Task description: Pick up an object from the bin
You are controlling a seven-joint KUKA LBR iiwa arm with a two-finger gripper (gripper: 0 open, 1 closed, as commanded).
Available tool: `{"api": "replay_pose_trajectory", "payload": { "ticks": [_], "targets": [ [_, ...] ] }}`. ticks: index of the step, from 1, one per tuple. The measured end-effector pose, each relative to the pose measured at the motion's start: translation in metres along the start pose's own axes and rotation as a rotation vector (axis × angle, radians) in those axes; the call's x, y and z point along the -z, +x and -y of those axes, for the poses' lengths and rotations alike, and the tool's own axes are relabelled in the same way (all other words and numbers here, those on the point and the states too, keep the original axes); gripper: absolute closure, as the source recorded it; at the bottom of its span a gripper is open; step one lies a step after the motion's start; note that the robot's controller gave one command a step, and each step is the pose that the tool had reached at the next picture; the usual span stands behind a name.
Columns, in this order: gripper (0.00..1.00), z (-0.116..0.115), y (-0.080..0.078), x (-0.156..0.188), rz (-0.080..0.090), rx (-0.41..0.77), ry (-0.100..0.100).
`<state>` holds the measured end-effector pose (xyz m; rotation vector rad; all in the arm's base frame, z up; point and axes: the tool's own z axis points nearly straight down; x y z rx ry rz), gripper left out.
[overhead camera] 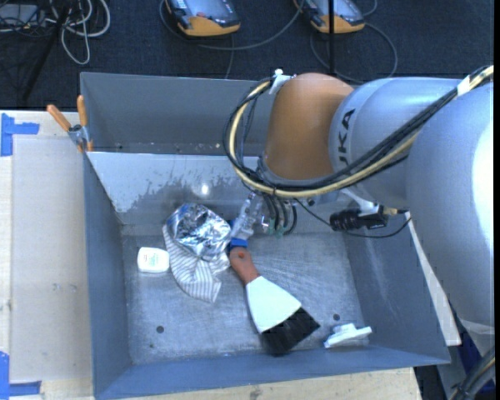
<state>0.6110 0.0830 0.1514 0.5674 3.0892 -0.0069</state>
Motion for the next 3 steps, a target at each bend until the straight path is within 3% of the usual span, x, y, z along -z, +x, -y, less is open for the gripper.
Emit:
{"api": "replay_pose_trajectory", "payload": {
  "ticks": [1, 2, 3],
  "targets": [
    [1.0, -0.023, 0.008, 0.014, -0.001, 0.187, -0.008],
    [1.0, -0.033, 0.055, 0.009, -0.001, 0.044, -0.003],
    [1.0, -0.033, 0.064, 0.046, -0.011, 0.14, -0.001]
  ]
}}
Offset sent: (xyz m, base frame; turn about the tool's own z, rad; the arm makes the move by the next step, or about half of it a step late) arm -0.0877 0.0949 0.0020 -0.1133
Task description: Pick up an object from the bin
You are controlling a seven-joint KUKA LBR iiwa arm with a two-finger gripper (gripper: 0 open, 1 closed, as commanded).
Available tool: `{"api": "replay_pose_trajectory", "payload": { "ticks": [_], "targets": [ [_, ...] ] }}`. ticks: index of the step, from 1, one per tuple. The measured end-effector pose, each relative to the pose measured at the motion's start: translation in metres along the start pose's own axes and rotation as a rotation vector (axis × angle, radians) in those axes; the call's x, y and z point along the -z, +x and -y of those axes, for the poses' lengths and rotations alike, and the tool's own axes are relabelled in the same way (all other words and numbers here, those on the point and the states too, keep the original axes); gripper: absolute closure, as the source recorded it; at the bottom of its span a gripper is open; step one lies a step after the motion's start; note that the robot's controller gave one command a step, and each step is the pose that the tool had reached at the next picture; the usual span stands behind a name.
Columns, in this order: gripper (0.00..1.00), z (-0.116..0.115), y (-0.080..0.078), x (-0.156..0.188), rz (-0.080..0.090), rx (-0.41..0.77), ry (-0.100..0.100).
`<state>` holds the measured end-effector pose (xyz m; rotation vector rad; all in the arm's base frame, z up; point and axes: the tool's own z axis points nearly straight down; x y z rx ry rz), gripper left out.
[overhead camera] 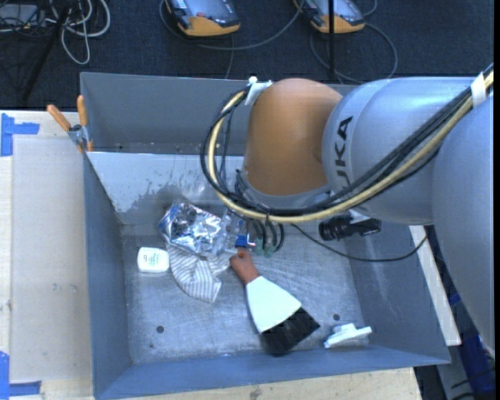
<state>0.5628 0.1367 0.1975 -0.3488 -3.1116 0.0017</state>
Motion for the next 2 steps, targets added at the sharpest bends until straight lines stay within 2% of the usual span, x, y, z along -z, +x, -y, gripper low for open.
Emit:
{"api": "replay_pose_trajectory", "payload": {
  "ticks": [1, 2],
  "targets": [
    [1.0, 0.0147, -0.0123, 0.0001, 0.027, -0.009, -0.009],
    [1.0, 0.0183, -0.0155, -0.0033, -0.004, -0.026, 0.005]
  ]
}}
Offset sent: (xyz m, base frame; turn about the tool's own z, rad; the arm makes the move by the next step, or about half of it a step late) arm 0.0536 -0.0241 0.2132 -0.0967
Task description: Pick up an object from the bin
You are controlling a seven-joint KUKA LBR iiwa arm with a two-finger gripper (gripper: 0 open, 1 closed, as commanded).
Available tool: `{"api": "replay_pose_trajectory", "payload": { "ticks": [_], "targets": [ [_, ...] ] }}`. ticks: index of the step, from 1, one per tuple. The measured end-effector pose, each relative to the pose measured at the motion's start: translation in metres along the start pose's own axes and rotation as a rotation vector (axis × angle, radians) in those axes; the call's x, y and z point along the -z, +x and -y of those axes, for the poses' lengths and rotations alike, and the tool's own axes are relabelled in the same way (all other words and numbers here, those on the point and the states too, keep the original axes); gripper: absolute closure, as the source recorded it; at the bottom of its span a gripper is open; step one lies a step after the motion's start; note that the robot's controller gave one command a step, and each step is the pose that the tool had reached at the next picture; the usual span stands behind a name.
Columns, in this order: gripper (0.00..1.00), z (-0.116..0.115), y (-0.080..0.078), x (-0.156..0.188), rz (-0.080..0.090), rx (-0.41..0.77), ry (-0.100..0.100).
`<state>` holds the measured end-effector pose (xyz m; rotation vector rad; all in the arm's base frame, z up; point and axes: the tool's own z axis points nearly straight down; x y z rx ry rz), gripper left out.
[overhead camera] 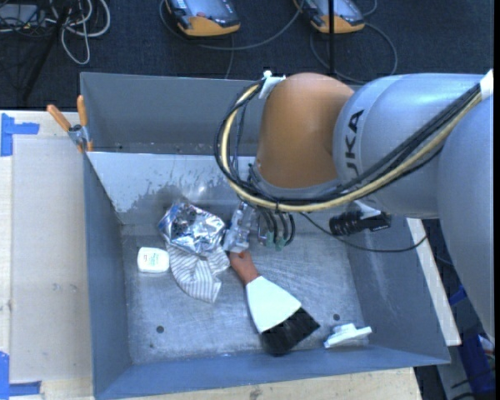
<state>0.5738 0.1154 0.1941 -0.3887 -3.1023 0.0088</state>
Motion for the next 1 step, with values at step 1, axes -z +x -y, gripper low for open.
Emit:
{"api": "replay_pose_trajectory", "payload": {
  "ticks": [1],
  "targets": [
    [1.0, -0.0059, -0.0104, -0.0084, 0.026, -0.059, -0.014]
  ]
}}
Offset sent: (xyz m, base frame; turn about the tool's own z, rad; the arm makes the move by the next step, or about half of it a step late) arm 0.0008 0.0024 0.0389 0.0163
